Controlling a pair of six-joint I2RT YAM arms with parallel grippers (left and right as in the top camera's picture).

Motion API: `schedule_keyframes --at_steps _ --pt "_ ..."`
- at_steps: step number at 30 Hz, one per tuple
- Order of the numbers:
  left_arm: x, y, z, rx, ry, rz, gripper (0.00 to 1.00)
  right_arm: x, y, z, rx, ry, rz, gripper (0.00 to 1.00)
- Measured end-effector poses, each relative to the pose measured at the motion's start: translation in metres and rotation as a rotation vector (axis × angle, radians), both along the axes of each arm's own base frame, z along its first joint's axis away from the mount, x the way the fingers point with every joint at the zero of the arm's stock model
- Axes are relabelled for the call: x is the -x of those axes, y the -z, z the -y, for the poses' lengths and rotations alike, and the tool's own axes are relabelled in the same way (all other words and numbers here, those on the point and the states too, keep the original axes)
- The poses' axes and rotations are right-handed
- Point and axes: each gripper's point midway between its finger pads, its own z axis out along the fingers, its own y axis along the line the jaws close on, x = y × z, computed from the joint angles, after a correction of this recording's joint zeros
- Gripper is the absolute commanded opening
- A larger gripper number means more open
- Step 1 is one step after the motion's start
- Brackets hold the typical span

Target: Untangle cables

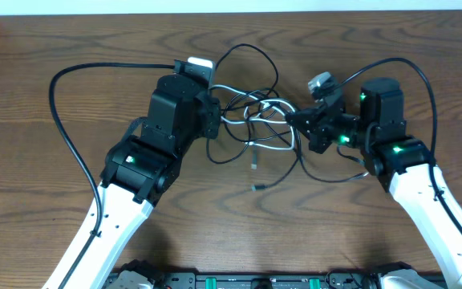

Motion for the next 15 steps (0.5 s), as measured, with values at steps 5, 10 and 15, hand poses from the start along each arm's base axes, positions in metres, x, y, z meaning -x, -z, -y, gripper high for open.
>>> schedule_keyframes --at_steps 5,10,15 --pt "-0.005 -0.001 -0.013 -0.038 -0.069 0.020 0.08 -0.005 0.009 0.022 -0.014 0.110 -0.108 0.01" --pt "-0.004 -0.002 -0.013 -0.041 -0.070 0.022 0.08 -0.006 0.018 0.037 -0.033 0.201 -0.213 0.01" --pt "-0.004 -0.001 -0.013 -0.042 -0.070 0.022 0.08 -0.006 0.026 0.049 -0.035 0.280 -0.291 0.01"
